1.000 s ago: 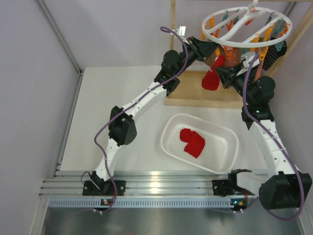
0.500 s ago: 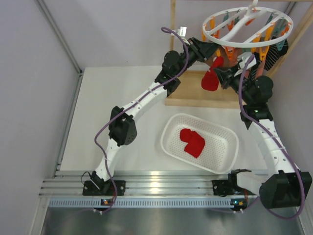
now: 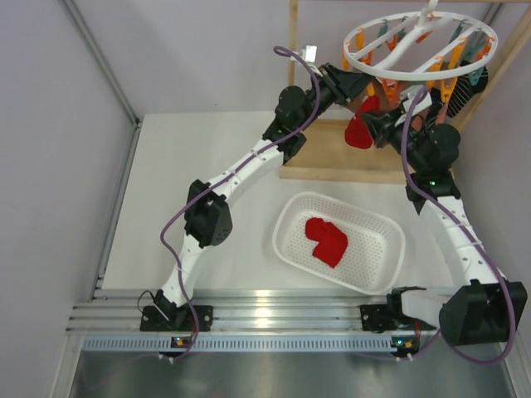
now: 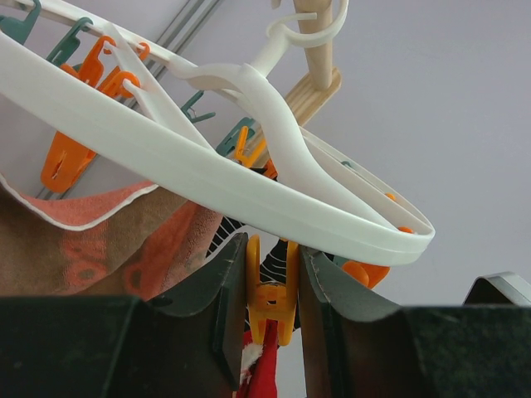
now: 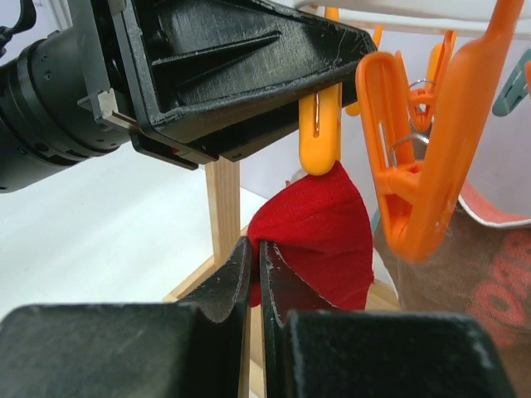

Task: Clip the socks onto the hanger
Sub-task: Clamp the sock onto the hanger.

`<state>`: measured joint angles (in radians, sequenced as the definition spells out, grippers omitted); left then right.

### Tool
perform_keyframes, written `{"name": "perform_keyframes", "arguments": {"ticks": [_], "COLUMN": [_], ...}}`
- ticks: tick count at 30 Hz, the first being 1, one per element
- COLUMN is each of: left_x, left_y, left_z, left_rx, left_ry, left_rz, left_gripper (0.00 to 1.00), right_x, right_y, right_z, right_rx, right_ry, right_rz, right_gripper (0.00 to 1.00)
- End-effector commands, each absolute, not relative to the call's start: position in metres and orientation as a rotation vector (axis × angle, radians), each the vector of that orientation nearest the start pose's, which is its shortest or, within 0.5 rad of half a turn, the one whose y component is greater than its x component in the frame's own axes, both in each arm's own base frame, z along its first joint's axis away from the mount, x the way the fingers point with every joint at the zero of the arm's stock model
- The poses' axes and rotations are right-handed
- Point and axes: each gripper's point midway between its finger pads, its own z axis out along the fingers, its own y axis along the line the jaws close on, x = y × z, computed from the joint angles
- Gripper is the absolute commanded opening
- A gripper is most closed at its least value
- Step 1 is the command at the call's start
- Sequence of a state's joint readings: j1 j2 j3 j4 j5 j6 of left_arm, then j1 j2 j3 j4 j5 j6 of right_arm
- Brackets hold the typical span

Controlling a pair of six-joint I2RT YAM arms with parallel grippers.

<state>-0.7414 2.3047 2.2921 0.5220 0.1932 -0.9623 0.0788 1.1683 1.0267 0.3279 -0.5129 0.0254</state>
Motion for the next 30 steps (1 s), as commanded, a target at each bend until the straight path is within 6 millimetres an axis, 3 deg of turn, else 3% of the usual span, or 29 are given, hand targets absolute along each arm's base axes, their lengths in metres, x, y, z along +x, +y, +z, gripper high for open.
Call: {"name": "perform_keyframes", "arguments": {"ticks": [1,9,21,30], "left_x": [0.420,0.420,0.417,0.413], "left_y": [-0.486,-0.487,-0.490,-0.493], "left_z": [0.503,0.502,0.501,0.501], "left_rx": [0.087,0.089,0.093,0.102], "left_ry": [1.145,1.146,1.148,1.147], "left_rz": [-1.661,-1.660,-1.673,-1.679], "left_gripper": [0.00,0.00,0.00,0.00], "right_x": [0.385,0.381,0.400,0.401], "right_y": [0.121,0.124,0.107,0.108], "right_z": [0.432,0.444,0.437,0.442], "right_rx": [-0.493,-0.512,-0.472,-0.467], "right_ry": [1.203,1.171,1.209,1.195], "right_rz": [0.401,0.406,0.291,0.295], "right_gripper": [0.00,0.00,0.00,0.00]}}
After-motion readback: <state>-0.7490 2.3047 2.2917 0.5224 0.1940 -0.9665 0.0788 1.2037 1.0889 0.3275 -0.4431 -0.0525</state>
